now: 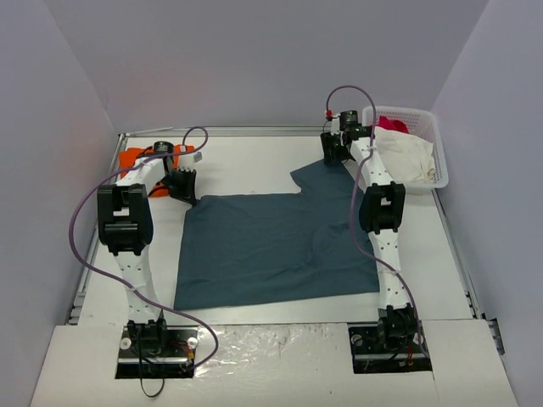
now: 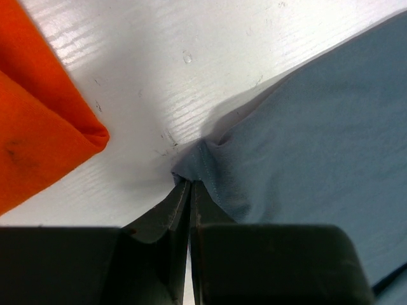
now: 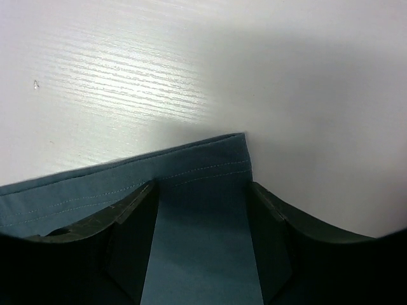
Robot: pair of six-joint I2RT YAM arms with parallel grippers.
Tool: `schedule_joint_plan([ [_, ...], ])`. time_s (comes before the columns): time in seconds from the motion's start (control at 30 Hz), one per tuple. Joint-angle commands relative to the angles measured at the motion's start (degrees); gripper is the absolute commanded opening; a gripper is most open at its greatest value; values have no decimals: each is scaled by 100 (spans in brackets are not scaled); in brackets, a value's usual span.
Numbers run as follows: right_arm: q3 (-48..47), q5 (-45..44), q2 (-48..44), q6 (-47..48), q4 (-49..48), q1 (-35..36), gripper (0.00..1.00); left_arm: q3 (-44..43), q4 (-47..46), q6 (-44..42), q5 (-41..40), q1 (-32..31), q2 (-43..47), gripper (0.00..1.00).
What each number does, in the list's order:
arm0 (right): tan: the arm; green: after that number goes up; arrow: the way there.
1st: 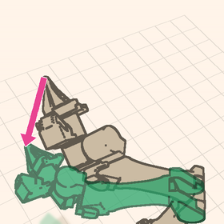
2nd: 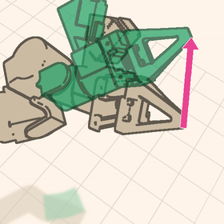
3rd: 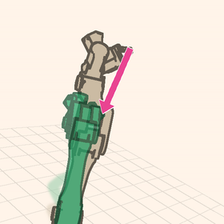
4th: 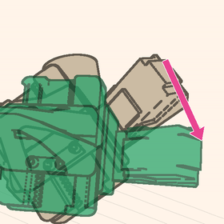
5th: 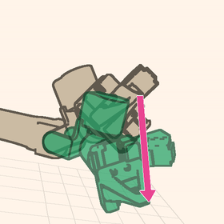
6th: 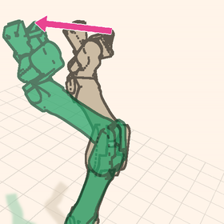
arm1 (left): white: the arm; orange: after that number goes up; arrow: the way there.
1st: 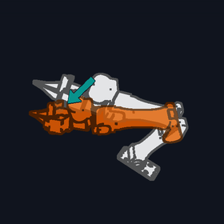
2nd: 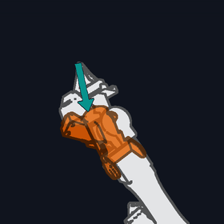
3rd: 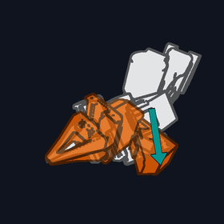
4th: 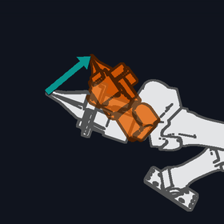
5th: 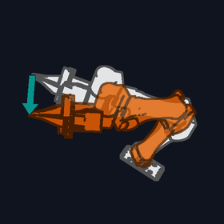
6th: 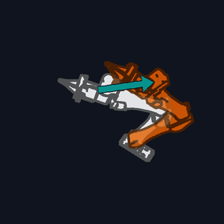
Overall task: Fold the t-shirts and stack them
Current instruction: Grap the side of the flattened tshirt furthest away from the robot with both arms
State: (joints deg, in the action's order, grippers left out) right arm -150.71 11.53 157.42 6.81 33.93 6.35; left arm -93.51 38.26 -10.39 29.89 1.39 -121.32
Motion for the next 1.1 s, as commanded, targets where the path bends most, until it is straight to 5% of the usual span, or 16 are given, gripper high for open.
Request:
schedule_joint_plan([
  [0.0,-178,-81,192,-83,87,-46,54,88,129,-138,-45,-51,416,2],
  [0.43,-503,-634,684,-180,-27,-64,53,228,112,-191,-53,-77,416,2],
  [0.53,-556,-521,702,-206,-27,-72,45,246,103,-209,-80,-77,390,2],
  [0.63,-538,-441,702,-215,-18,-64,16,246,111,-217,-71,-77,372,2],
  [0.73,-485,-432,684,-180,-18,-64,3,202,155,-244,-80,-77,346,2],
  [1.07,-73,-459,114,136,-36,-20,0,-149,454,-367,8,-262,328,2],
])
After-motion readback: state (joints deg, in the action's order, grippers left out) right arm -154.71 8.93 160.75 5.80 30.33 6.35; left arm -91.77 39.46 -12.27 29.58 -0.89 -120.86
